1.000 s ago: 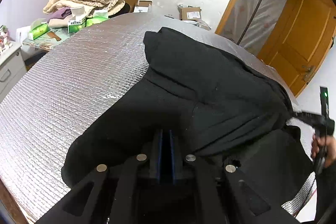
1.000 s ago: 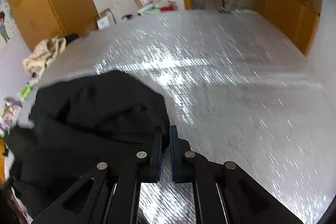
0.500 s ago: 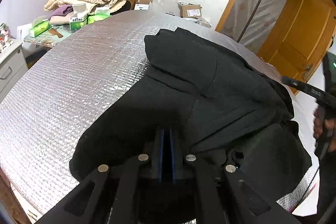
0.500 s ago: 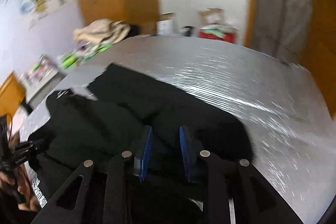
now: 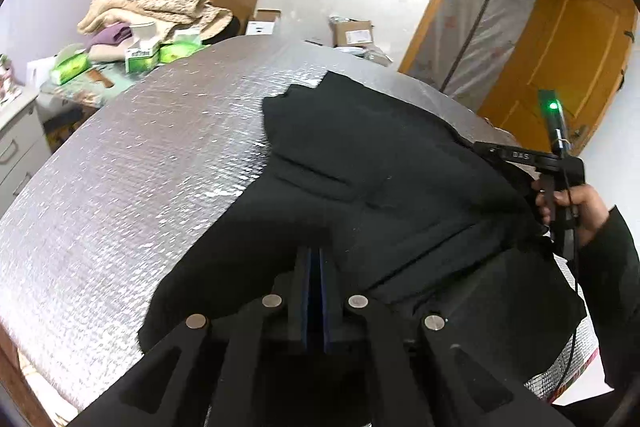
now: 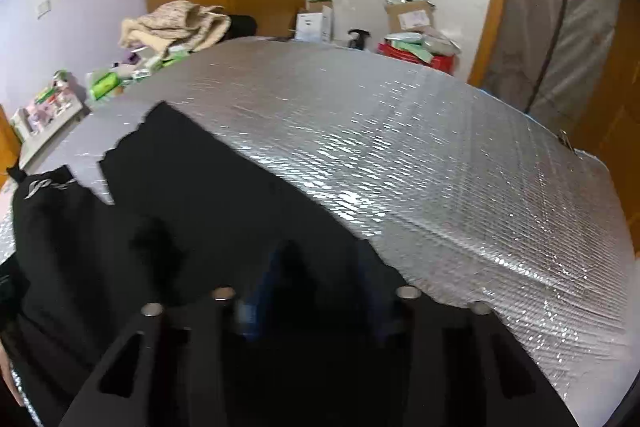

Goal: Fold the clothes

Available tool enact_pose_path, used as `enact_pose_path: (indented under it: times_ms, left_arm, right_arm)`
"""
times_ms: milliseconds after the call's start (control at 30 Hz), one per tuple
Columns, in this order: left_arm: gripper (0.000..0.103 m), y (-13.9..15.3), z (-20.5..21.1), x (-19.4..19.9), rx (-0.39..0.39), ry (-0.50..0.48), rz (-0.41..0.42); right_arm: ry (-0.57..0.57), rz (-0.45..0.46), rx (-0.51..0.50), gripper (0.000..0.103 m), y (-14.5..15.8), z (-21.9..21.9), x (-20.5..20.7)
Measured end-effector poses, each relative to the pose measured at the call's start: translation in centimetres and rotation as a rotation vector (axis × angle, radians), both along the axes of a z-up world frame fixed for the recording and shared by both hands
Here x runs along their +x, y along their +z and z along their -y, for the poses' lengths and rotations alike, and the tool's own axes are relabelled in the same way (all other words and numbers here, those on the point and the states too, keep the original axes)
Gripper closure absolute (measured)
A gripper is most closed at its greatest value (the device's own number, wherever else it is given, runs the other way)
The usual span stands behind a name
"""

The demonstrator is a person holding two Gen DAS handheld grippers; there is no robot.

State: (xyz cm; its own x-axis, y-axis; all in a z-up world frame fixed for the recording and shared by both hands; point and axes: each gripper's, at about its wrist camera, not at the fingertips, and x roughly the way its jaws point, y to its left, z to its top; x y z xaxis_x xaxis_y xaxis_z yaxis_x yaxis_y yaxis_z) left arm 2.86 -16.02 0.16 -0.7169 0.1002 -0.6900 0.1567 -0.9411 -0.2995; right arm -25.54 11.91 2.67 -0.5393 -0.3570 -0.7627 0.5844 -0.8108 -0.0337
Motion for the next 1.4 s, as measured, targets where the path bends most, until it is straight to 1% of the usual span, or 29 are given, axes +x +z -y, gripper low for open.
enact_pose_path:
  times_ms: [100, 167, 200, 267, 300, 333, 367, 400, 433, 500, 533, 600, 733, 767, 800, 867, 900, 933, 967, 1000, 1033, 1067, 1200, 1233, 1333, 1400]
  left_arm:
    - [0.1, -0.5, -0.3, -0.8, 0.004, -0.021, 0.011]
    - [0.1, -1.0, -0.5, -1.2, 0.006, -0.027, 0.025]
    - [0.1, -1.2, -0.6, -1.3, 0.005, -0.028, 0.029]
    - [0.1, -1.4, -0.6, -1.2, 0.009, -0.029, 0.026]
    - [0.1, -1.5, -0.6, -1.1, 0.011, -0.029, 0.024]
    - [0.1, -1.5, -0.5, -1.1, 0.011, -0.028, 0.024]
    - [0.1, -1.5, -0.4, -1.2, 0.011, -0.026, 0.023]
    - [0.1, -1.6, -0.4, -1.1, 0.007, -0.026, 0.022]
    - [0.1, -1.5, -0.5, -1.2, 0.004, -0.026, 0.021]
    - [0.1, -1.5, -0.6, -1.1, -0.004, -0.025, 0.019]
    - [0.1, -1.5, -0.6, -1.0, -0.007, -0.024, 0.018]
    - [0.1, -1.5, -0.7, -0.9, -0.007, -0.021, 0.016]
    - [0.1, -1.5, -0.9, -0.9, -0.013, -0.015, 0.016]
    - [0.1, -1.4, -0.9, -0.9, -0.014, -0.013, 0.017]
    - [0.1, -1.4, -0.9, -0.9, -0.012, -0.008, 0.018]
    - [0.1, -1.0, -0.9, -0.7, -0.009, 0.005, 0.013]
    - [0.1, -0.8, -0.8, -0.6, -0.01, 0.011, 0.007]
    - [0.1, -0.4, -0.7, -0.3, -0.011, 0.021, -0.008]
    - [0.1, 0.0, -0.6, 0.1, -0.013, 0.032, -0.025]
    - [0.1, 0.4, -0.3, 0.5, -0.016, 0.044, -0.036]
    - [0.1, 0.7, -0.1, 0.8, -0.019, 0.056, -0.046]
    - [0.1, 0.9, 0.1, 1.4, -0.025, 0.073, -0.051]
    - [0.1, 0.8, 1.5, 2.6, -0.04, 0.14, -0.027]
    - [0.1, 0.6, 2.0, 3.0, -0.038, 0.157, -0.02]
    - [0.1, 0.3, 2.9, 4.3, -0.027, 0.2, -0.014]
    - [0.099, 0.3, 3.5, 5.2, -0.018, 0.221, -0.019]
  right_arm:
    - [0.009, 0.007, 0.021, 0.054, -0.8, -0.2, -0.8]
    - [0.04, 0.057, 0.046, 0.05, -1.9, 0.1, -1.4]
    - [0.05, 0.074, 0.047, 0.049, -2.3, 0.0, -1.6]
    - [0.049, 0.089, 0.012, 0.048, -2.4, -0.5, -2.0]
    - [0.046, 0.103, 0.002, 0.053, -2.3, -0.7, -2.3]
    - [0.037, 0.105, 0.003, 0.074, -2.2, -0.9, -2.4]
    - [0.027, 0.102, 0.006, 0.089, -2.0, -1.1, -2.4]
    - [0.018, 0.101, 0.002, 0.093, -1.8, -1.3, -2.3]
    - [-0.001, 0.091, 0.002, 0.093, -1.5, -1.7, -2.1]
    - [-0.069, 0.05, -0.007, 0.093, -0.5, -3.2, -1.9]
    - [-0.13, 0.03, -0.028, 0.093, 0.2, -4.7, -2.0]
    - [-0.285, -0.001, -0.073, 0.093, 1.5, -8.2, -2.1]
    - [-0.582, -0.02, -0.136, 0.093, 2.9, -15.5, -1.6]
    - [-0.637, -0.018, -0.142, 0.093, 3.1, -17.0, -1.3]
    - [-0.651, -0.008, -0.132, 0.09, 2.9, -17.5, -1.0]
    - [-0.643, -0.003, -0.127, 0.089, 3.0, -17.7, 0.0]
    - [-0.619, -0.017, -0.141, 0.088, 3.3, -17.3, 0.6]
    - [-0.598, -0.037, -0.146, 0.081, 3.8, -16.7, 1.1]
    - [-0.562, -0.064, -0.148, 0.077, 4.5, -15.8, 1.8]
    - [-0.51, -0.093, -0.151, 0.072, 5.2, -14.4, 2.4]
    - [-0.449, -0.115, -0.155, 0.071, 6.0, -12.9, 3.0]
    - [-0.365, -0.12, -0.158, 0.071, 6.5, -11.1, 3.3]
    - [0.014, -0.088, -0.136, 0.061, 6.6, -2.3, 5.4]
    - [0.093, -0.08, -0.127, 0.061, 6.5, -0.3, 5.9]
    - [0.292, -0.053, -0.091, 0.06, 5.2, 5.2, 6.9]
    - [0.388, -0.031, -0.071, 0.06, 4.2, 8.1, 7.1]
